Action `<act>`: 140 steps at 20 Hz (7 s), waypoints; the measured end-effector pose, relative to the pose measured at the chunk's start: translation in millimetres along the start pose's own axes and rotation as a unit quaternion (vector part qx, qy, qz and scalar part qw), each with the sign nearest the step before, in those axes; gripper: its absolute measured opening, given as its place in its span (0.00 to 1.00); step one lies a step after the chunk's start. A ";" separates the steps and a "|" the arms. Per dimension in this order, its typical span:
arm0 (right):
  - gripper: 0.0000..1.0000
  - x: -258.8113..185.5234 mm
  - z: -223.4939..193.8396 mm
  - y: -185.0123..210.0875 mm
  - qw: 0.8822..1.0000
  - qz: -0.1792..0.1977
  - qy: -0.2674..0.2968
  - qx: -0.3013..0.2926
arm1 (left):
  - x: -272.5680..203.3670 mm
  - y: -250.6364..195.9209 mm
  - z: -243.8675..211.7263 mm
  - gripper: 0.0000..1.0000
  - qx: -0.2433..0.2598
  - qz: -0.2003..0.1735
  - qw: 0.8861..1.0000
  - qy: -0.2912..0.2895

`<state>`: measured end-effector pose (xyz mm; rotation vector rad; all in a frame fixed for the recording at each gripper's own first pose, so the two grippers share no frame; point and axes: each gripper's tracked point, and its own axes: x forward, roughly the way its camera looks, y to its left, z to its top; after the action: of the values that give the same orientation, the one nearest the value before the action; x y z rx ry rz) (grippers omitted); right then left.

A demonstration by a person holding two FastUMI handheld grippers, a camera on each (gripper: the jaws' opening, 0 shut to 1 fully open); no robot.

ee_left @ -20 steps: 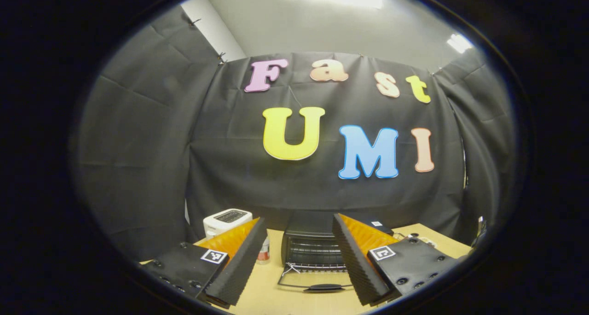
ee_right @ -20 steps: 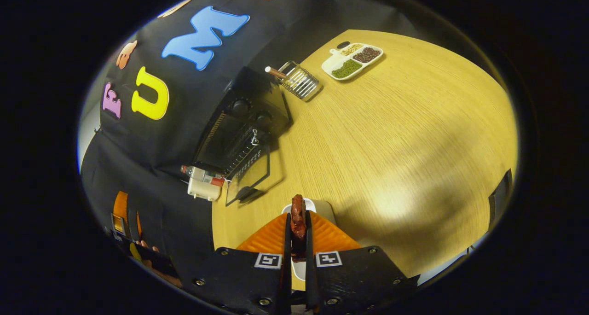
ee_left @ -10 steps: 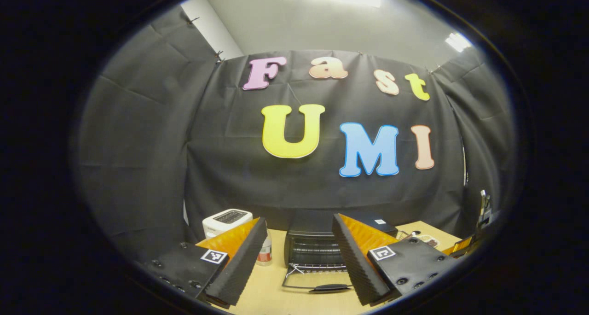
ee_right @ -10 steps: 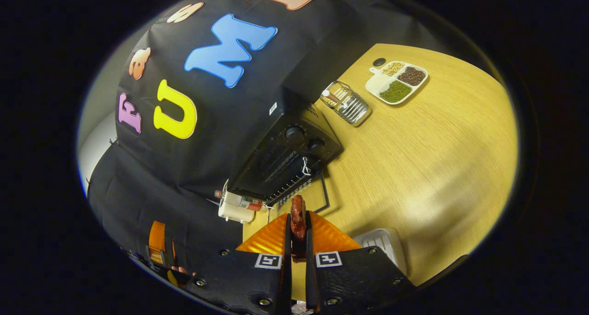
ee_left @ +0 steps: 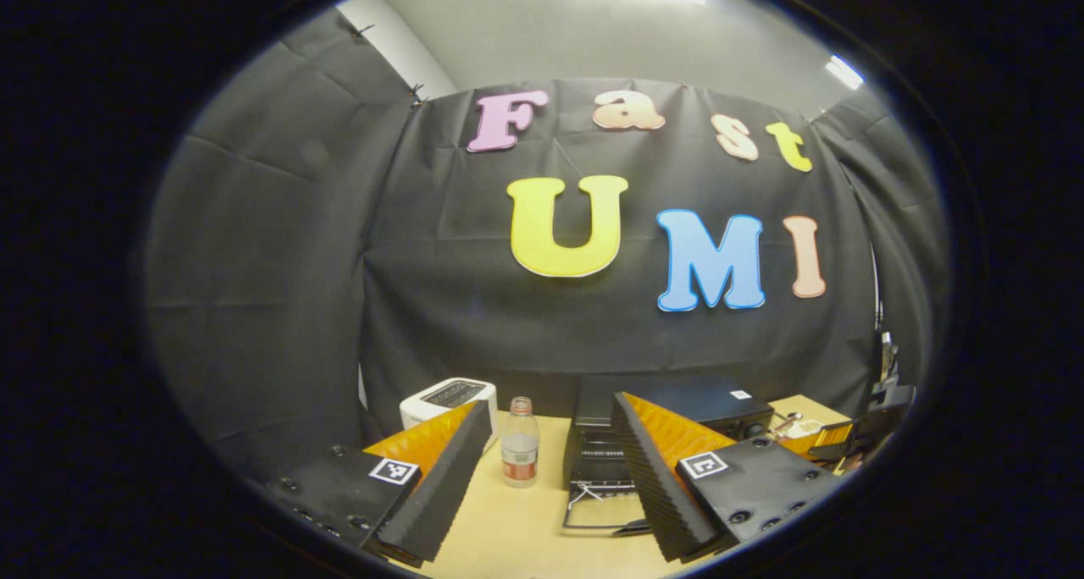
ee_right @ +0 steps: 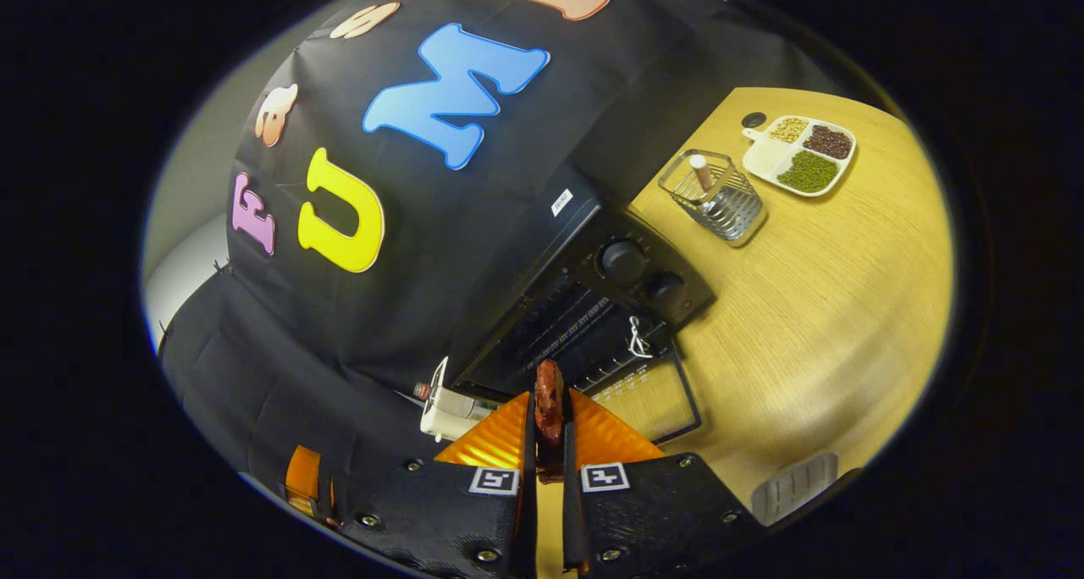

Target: Open the electric oven with the left hand, put the food in, and close the electric oven.

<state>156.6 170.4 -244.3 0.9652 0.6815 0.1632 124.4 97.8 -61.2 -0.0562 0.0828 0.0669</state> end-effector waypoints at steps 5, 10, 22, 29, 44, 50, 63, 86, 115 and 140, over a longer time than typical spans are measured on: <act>0.12 53.6 1.2 11.6 0.999 0.007 -0.027 -0.020 | 7.4 23.2 -6.1 0.96 0.010 0.014 1.000 0.010; 0.12 96.8 0.6 13.2 0.999 0.005 -0.045 -0.026 | 8.5 45.5 -18.8 0.96 0.016 0.030 0.999 0.028; 0.12 153.2 0.8 -3.2 0.997 -0.009 -0.067 -0.047 | 7.4 71.2 -39.5 0.96 0.032 0.058 0.996 0.061; 0.32 159.9 16.4 -33.5 0.986 -0.088 -0.075 -0.122 | 5.7 66.9 -40.9 0.96 0.040 0.060 0.995 0.063; 0.99 40.7 40.2 -9.8 0.929 -0.080 -0.109 -0.344 | 0.0 -5.5 -75.5 0.97 0.024 0.000 0.996 0.087; 0.98 -26.4 61.6 -0.6 0.896 -0.085 -0.146 -0.411 | -12.1 -50.3 -110.4 0.96 0.022 -0.041 0.991 0.123; 0.98 -163.2 95.4 -14.7 0.857 -0.140 -0.213 -0.448 | -12.3 -159.5 -236.0 0.97 0.028 -0.131 0.953 0.272; 0.98 -227.4 122.8 -48.6 0.840 -0.217 -0.226 -0.443 | 18.7 -169.0 -334.4 0.96 0.049 -0.080 0.922 0.375; 0.99 -201.8 107.8 -55.8 0.862 -0.201 -0.201 -0.420 | 74.4 -187.7 -187.0 0.96 0.029 -0.132 0.977 0.166; 0.98 -334.8 108.9 -6.8 0.840 -0.084 -0.265 -0.465 | -192.8 -147.5 16.3 0.99 -0.002 -0.057 0.998 -0.003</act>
<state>-41.0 -50.2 -53.9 -0.0192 0.1056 0.0483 -55.8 -60.6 -20.8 -0.0637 0.0739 -0.0468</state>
